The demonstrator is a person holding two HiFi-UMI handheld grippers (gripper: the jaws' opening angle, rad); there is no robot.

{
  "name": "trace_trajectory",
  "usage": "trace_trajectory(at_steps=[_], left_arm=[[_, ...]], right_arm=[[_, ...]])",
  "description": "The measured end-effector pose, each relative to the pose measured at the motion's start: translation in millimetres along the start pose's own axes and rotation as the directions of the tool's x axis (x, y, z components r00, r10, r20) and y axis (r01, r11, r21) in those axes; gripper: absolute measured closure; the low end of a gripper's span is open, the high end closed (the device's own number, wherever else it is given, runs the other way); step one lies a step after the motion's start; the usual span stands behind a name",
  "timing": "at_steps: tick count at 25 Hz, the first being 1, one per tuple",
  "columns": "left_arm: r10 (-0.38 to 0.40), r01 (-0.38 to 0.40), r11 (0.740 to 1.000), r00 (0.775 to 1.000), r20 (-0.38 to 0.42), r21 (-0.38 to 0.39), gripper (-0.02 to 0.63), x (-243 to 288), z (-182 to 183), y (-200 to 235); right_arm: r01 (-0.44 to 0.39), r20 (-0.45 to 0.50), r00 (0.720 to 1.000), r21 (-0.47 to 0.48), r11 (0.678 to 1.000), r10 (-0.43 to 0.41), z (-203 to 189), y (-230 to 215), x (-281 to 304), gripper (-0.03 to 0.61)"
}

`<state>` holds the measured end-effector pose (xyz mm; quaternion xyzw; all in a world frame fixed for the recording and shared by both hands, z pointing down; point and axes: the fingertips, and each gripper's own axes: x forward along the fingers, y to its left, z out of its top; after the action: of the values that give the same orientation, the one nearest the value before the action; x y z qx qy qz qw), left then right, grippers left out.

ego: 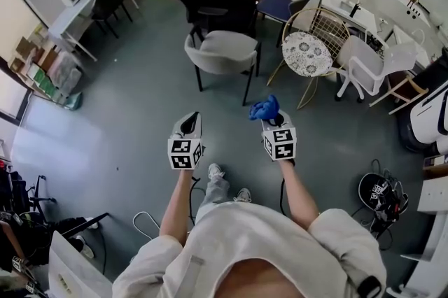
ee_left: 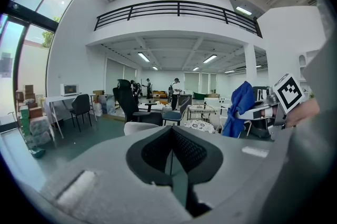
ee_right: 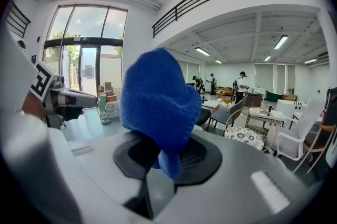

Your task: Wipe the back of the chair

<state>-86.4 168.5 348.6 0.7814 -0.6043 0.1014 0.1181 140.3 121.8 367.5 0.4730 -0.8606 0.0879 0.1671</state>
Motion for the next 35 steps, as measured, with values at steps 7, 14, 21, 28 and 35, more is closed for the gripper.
trace_trajectory(at_steps=[7, 14, 21, 28, 35], left_arm=[[-0.010, 0.010, 1.000, 1.000, -0.009, -0.009, 0.611, 41, 4, 35], [-0.057, 0.057, 0.998, 0.998, -0.005, -0.011, 0.610, 102, 27, 79], [-0.095, 0.095, 0.995, 0.995, 0.013, -0.007, 0.611, 151, 53, 129], [-0.120, 0.120, 0.993, 0.992, 0.025, -0.010, 0.611, 186, 68, 169], [-0.151, 0.151, 0.988, 0.989, -0.006, -0.013, 0.610, 211, 57, 184]], right_arm=[[-0.002, -0.017, 1.000, -0.003, 1.000, 0.002, 14, -1, 51, 0.499], [0.029, -0.022, 0.999, -0.013, 0.999, -0.029, 42, -8, 116, 0.499], [0.069, -0.026, 0.997, -0.019, 0.997, -0.069, 72, -11, 173, 0.499], [0.102, -0.007, 0.995, -0.028, 0.994, -0.102, 101, -12, 217, 0.499], [0.106, 0.002, 0.994, 0.010, 0.994, -0.106, 107, -16, 244, 0.499]])
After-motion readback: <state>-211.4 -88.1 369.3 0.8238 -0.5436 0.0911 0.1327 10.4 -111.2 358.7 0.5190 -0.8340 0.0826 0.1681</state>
